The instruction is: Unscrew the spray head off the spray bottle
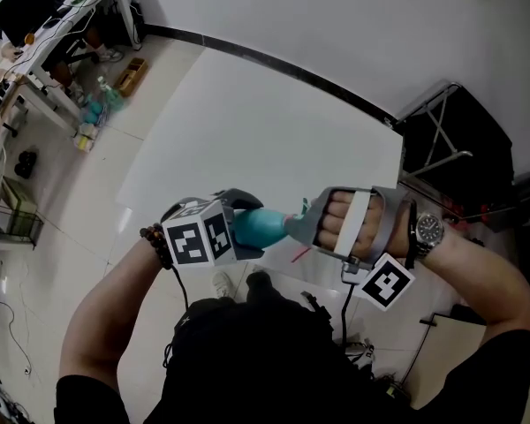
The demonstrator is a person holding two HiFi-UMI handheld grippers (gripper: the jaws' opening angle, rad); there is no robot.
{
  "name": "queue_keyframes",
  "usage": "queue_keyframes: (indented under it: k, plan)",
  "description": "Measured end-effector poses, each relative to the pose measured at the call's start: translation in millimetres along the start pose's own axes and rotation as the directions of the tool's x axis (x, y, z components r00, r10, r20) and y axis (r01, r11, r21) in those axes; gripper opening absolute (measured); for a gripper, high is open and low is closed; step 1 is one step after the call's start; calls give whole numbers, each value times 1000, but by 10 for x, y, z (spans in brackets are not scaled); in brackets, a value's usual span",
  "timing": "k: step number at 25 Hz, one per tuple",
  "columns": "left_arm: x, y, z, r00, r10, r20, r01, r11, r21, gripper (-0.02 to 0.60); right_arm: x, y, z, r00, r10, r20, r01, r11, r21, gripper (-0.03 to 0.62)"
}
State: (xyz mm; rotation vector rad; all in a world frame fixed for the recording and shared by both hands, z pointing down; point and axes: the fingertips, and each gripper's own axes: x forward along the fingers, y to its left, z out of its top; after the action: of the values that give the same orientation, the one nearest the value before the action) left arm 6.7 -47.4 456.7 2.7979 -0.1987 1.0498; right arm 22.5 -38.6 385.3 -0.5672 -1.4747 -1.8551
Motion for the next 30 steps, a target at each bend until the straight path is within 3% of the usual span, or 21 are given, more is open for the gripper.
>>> queue_keyframes:
  k: [5, 9, 11, 15, 18, 22, 24, 25, 26, 27, 28, 30]
  plan:
    - [15, -3, -16, 1000, -1, 1, 1, 1000, -2, 388, 18, 25, 4, 1000, -19, -5, 19, 1000, -21, 115]
    - [-13, 65, -13, 998, 64, 0, -64, 998, 12, 388, 31, -17, -64, 999, -19, -31, 21, 997, 75, 120]
    - [-15, 114, -26, 995, 98, -1, -98, 995, 16, 388, 31, -6, -145, 999, 5, -47, 2, 988, 153, 246]
    - [-53, 216, -49, 986, 166, -2, -166, 986, 18, 388, -68, -17, -333, 997, 35, -73, -13, 960, 281, 307]
    - [-102, 304, -98, 976, 216, -10, -215, 976, 23, 388, -147, 44, -523, 990, 86, -108, -35, 915, 403, 313]
    - [-128, 393, -162, 963, 270, -19, -269, 963, 18, 388, -266, 159, -751, 980, 158, -123, -57, 809, 585, 313]
    - [-156, 457, -185, 953, 302, -24, -301, 953, 18, 388, -321, 162, -857, 977, 181, -114, -50, 712, 700, 313]
    - [-174, 491, -195, 947, 319, -26, -318, 948, 17, 388, -338, 145, -898, 978, 187, -95, -47, 637, 770, 313]
    - [-187, 526, -203, 941, 336, -28, -336, 942, 16, 388, -348, 124, -930, 980, 189, -65, -49, 539, 841, 313]
    - [-195, 562, -209, 934, 355, -30, -355, 935, 14, 388, -352, 97, -955, 982, 185, -24, -56, 418, 907, 313]
    - [-200, 601, -213, 926, 376, -34, -375, 927, 14, 388, -354, 65, -974, 985, 173, 23, -71, 275, 959, 313]
    - [-209, 686, -218, 906, 422, -44, -421, 907, 18, 388, -363, -12, -1014, 986, 119, 115, -111, -42, 993, 313]
